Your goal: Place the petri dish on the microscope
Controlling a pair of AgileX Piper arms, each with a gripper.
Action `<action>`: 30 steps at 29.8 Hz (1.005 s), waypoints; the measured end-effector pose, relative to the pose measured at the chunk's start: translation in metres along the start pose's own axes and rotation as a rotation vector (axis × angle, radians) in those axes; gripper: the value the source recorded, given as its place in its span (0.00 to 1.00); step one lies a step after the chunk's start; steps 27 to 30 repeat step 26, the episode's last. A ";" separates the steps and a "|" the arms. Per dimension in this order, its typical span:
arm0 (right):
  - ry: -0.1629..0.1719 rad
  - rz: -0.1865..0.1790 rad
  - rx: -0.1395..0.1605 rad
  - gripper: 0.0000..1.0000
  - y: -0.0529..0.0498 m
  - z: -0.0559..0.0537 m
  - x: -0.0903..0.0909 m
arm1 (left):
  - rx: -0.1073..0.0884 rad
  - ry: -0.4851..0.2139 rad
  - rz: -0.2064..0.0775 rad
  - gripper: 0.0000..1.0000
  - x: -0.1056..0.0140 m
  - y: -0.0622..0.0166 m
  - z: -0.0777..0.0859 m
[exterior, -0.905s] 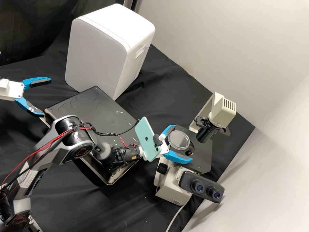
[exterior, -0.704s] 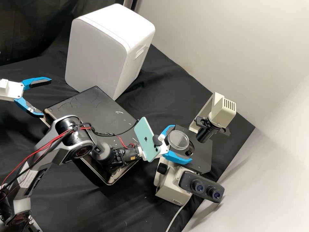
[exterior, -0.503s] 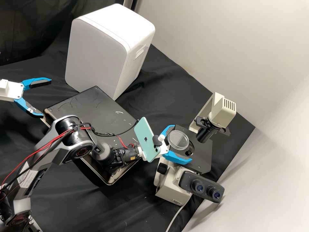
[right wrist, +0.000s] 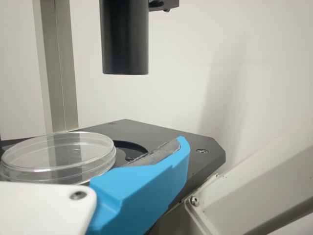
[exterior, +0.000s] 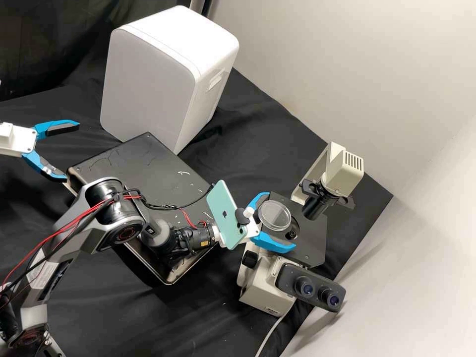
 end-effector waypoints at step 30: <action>0.000 0.000 0.001 1.00 0.000 0.000 0.000 | 0.128 -0.008 0.106 1.00 -0.013 0.0175 0.005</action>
